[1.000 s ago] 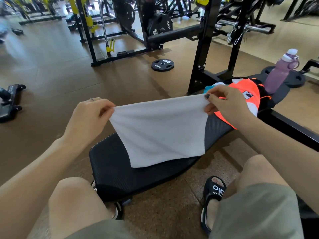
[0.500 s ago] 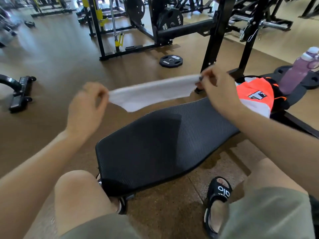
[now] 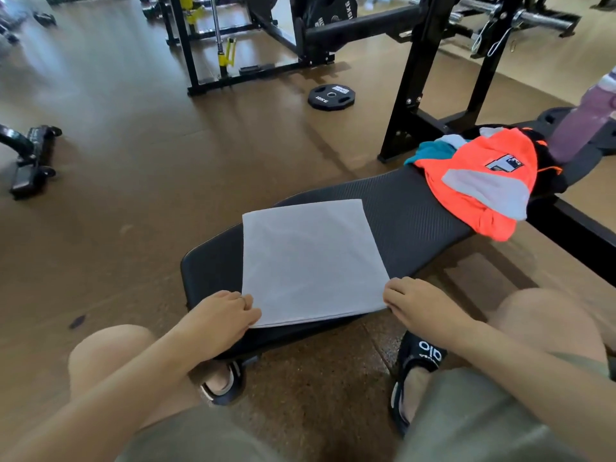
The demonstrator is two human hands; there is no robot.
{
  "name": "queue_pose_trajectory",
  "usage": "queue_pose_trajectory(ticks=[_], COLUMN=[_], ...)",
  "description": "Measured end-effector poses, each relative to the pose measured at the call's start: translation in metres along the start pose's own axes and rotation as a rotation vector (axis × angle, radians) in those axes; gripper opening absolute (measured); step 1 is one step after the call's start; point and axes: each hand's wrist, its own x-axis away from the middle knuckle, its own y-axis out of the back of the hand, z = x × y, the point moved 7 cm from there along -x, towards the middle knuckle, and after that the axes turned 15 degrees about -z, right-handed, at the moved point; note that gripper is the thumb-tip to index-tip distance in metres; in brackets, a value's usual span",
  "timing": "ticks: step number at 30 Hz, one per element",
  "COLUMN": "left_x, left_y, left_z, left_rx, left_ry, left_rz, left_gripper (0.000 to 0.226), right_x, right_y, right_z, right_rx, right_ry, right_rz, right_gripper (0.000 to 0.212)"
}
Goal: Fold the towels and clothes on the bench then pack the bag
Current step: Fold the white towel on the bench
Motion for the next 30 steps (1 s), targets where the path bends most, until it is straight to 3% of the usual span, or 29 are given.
queue_pose_trajectory(ticks=[6,8,12,15,27,30], left_x=[0.004,-0.003,-0.034,-0.057,-0.030,-0.024], left_y=[-0.001,0.008,0.023,0.014,-0.013,-0.019], left_z=[-0.007,-0.012,-0.027,-0.050,-0.041,-0.034], left_rx=[-0.094,-0.077,0.037,0.019,-0.040,-0.065], left_ry=[0.017,0.056,0.150,0.097,-0.022,-0.030], left_rz=[0.091,0.046,-0.145,-0.103,-0.094,-0.085], left_gripper=[0.025,0.033,0.049,0.047,0.015,0.025], right_x=[0.005,0.002,-0.018,-0.033,-0.014,-0.013], right_y=[-0.005,0.002,0.004,-0.013,-0.020,-0.016], right_z=[-0.002,0.002,0.028,0.049,0.042,0.038], right_rx=[0.012,0.014,-0.043,-0.084,0.038,0.054], right_ry=[-0.043,-0.066,-0.093,-0.103,0.049,0.041], right_rz=[0.075,0.068,-0.018,0.017,0.024,0.008], right_gripper=[0.012,0.005,0.035,0.048,0.014,0.011])
